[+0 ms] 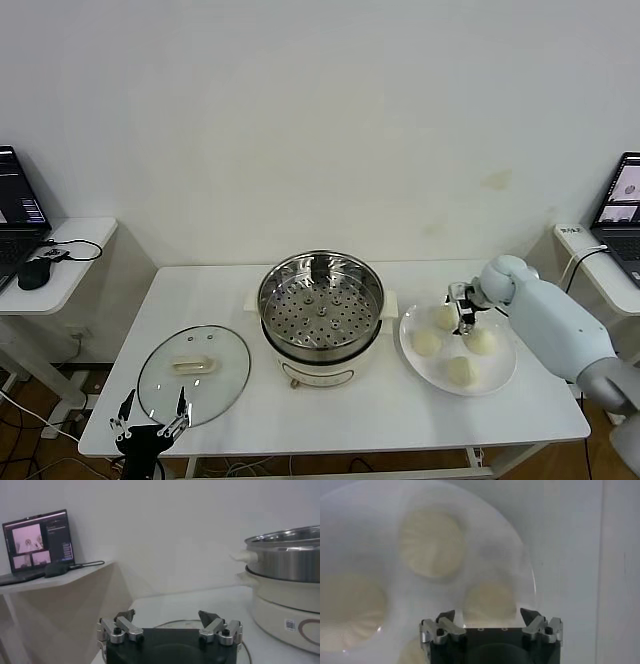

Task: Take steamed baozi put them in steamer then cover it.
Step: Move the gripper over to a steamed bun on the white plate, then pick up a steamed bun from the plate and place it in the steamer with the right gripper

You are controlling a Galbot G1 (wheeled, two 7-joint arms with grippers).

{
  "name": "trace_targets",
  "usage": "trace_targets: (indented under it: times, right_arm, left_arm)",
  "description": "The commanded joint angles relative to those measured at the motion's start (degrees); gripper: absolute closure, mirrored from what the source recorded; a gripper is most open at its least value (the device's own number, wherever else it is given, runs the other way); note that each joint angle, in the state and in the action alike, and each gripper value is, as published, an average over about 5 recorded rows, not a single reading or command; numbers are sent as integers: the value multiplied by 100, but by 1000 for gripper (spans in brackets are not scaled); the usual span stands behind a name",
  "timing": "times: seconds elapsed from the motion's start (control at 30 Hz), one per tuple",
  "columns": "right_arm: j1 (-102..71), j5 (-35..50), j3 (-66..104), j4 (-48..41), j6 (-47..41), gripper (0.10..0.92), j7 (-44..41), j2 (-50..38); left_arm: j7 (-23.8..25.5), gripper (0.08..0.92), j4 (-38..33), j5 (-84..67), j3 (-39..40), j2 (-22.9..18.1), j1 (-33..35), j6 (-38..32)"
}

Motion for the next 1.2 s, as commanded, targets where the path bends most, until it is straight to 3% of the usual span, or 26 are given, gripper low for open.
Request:
trace_targets:
  times: [0.03, 0.17, 0.4, 0.8, 1.2]
  right_arm:
    - [82, 6, -84, -150, -51, 336, -33, 117]
    - [133, 45, -125, -129, -68, 404, -87, 82]
    - [413, 493, -437, 221, -108, 423, -201, -194]
    - [2441, 2410, -1943, 1994, -528, 419, -313, -967]
    - [4278, 3540, -3266, 2290, -263, 414, -152, 322]
  left_arm:
    - [-4, 177, 11, 0, -8, 8, -18, -4]
    - [-6, 177, 18, -3, -8, 8, -27, -5]
    - [0, 177, 18, -16, -4, 29, -45, 0]
    - [9, 177, -13, -179, 24, 144, -98, 4]
    - [-5, 177, -53, -374, -76, 240, -132, -29]
